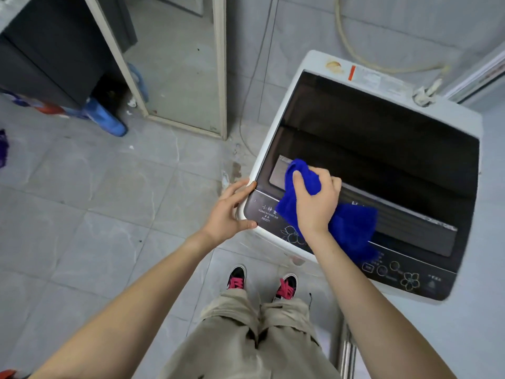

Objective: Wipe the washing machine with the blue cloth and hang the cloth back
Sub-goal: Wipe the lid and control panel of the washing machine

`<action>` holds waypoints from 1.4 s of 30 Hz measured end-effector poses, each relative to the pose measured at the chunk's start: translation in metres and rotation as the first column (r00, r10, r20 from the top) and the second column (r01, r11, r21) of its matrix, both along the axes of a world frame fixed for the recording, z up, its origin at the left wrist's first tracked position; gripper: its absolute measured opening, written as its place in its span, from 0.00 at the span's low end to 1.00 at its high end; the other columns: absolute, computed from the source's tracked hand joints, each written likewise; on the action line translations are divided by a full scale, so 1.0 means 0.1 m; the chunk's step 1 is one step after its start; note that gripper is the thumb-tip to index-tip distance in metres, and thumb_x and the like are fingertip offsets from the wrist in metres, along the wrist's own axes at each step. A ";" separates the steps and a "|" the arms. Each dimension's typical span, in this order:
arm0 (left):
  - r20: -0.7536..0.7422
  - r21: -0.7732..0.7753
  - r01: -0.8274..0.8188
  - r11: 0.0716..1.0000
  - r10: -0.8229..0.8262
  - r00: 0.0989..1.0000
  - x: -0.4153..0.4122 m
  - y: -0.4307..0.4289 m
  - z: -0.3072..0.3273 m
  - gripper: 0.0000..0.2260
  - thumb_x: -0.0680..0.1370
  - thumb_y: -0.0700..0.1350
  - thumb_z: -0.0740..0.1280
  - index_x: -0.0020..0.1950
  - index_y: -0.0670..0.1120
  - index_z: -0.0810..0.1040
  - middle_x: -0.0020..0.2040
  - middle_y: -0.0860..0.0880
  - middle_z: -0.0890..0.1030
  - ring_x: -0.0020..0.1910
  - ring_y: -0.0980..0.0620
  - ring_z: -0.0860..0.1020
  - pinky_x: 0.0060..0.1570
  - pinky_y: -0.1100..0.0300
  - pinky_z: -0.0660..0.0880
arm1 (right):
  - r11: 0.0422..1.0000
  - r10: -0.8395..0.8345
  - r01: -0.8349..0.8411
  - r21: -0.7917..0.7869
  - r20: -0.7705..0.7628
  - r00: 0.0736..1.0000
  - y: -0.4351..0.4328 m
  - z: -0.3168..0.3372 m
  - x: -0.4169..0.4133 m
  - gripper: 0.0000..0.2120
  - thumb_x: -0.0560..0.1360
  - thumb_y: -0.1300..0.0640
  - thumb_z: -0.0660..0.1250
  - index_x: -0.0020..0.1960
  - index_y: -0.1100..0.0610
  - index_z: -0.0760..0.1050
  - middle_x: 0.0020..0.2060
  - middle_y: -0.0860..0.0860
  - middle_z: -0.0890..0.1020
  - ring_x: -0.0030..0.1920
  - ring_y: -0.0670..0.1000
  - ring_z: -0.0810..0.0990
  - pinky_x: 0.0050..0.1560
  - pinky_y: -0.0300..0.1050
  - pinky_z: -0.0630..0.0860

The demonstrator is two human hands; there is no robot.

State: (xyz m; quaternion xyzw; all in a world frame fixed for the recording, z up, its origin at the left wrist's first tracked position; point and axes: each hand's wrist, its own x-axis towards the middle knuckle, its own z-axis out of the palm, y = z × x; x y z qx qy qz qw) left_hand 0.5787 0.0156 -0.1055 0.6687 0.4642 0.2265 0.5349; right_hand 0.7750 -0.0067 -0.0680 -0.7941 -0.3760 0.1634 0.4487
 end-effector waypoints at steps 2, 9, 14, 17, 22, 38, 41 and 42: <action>-0.006 -0.004 -0.001 1.000 0.001 1.000 0.00 0.01 0.00 0.44 0.64 0.36 0.81 0.75 0.52 0.64 0.74 0.50 0.64 0.75 0.53 0.63 0.72 0.47 0.66 | 0.984 -0.030 0.045 0.172 -0.091 0.995 0.16 0.15 -0.05 0.11 0.75 0.48 0.69 0.56 0.48 0.76 0.53 0.48 0.75 0.50 0.38 0.75 0.47 0.24 0.69; 0.004 -0.007 0.039 0.999 -0.039 0.999 -0.02 0.04 0.01 0.42 0.65 0.35 0.80 0.76 0.44 0.65 0.74 0.45 0.64 0.74 0.45 0.65 0.71 0.45 0.67 | 0.938 0.326 -0.186 -0.292 0.560 0.762 -0.27 -0.06 0.16 0.19 0.77 0.48 0.63 0.66 0.51 0.71 0.63 0.55 0.68 0.63 0.54 0.68 0.57 0.53 0.76; 0.027 0.010 0.042 0.999 -0.043 0.999 -0.02 0.05 -0.02 0.41 0.66 0.35 0.80 0.76 0.42 0.65 0.74 0.45 0.64 0.73 0.45 0.66 0.70 0.56 0.69 | 0.900 0.436 -0.363 -0.243 0.450 0.780 -0.30 -0.29 -0.14 0.23 0.76 0.47 0.65 0.70 0.50 0.68 0.69 0.52 0.66 0.70 0.54 0.64 0.68 0.49 0.69; 0.047 -0.026 0.058 0.998 -0.057 0.997 -0.05 0.07 -0.02 0.41 0.68 0.30 0.77 0.76 0.48 0.63 0.73 0.48 0.63 0.73 0.49 0.67 0.66 0.62 0.71 | 0.880 0.474 -0.432 -0.198 0.410 0.779 -0.26 -0.33 -0.16 0.18 0.78 0.53 0.66 0.67 0.51 0.72 0.67 0.50 0.70 0.69 0.51 0.66 0.68 0.48 0.69; 0.083 -0.129 0.087 0.988 -0.077 0.994 -0.12 0.15 0.01 0.39 0.70 0.26 0.73 0.73 0.55 0.65 0.73 0.50 0.64 0.72 0.50 0.68 0.68 0.56 0.71 | 0.836 0.533 -0.530 -0.145 0.447 0.719 -0.73 -0.37 0.36 0.14 0.79 0.57 0.65 0.64 0.53 0.77 0.64 0.51 0.73 0.66 0.50 0.69 0.68 0.40 0.66; 0.128 -0.280 -0.064 0.958 0.103 0.986 -0.14 0.19 -0.02 0.32 0.68 0.27 0.75 0.66 0.51 0.76 0.68 0.45 0.73 0.64 0.48 0.76 0.61 0.53 0.78 | 0.966 0.260 -0.238 -0.105 0.394 0.882 -0.67 -0.36 0.41 0.14 0.78 0.57 0.64 0.63 0.52 0.77 0.64 0.51 0.72 0.65 0.49 0.69 0.66 0.39 0.67; 0.146 -0.303 -0.048 0.952 0.096 0.985 -0.17 0.18 -0.02 0.32 0.69 0.26 0.74 0.69 0.48 0.74 0.68 0.44 0.72 0.66 0.48 0.75 0.62 0.52 0.77 | 0.977 0.213 -0.189 -0.100 0.407 0.888 -0.24 -0.34 0.11 0.14 0.77 0.57 0.64 0.62 0.53 0.77 0.63 0.51 0.73 0.64 0.50 0.70 0.64 0.38 0.67; 0.153 -0.304 -0.042 0.952 0.093 0.984 -0.18 0.16 -0.01 0.32 0.70 0.25 0.73 0.69 0.48 0.73 0.69 0.45 0.72 0.67 0.49 0.75 0.63 0.53 0.77 | 0.963 0.269 -0.248 -0.105 0.412 0.870 -0.12 -0.33 -0.05 0.15 0.77 0.57 0.63 0.63 0.53 0.77 0.63 0.51 0.72 0.64 0.50 0.70 0.64 0.39 0.67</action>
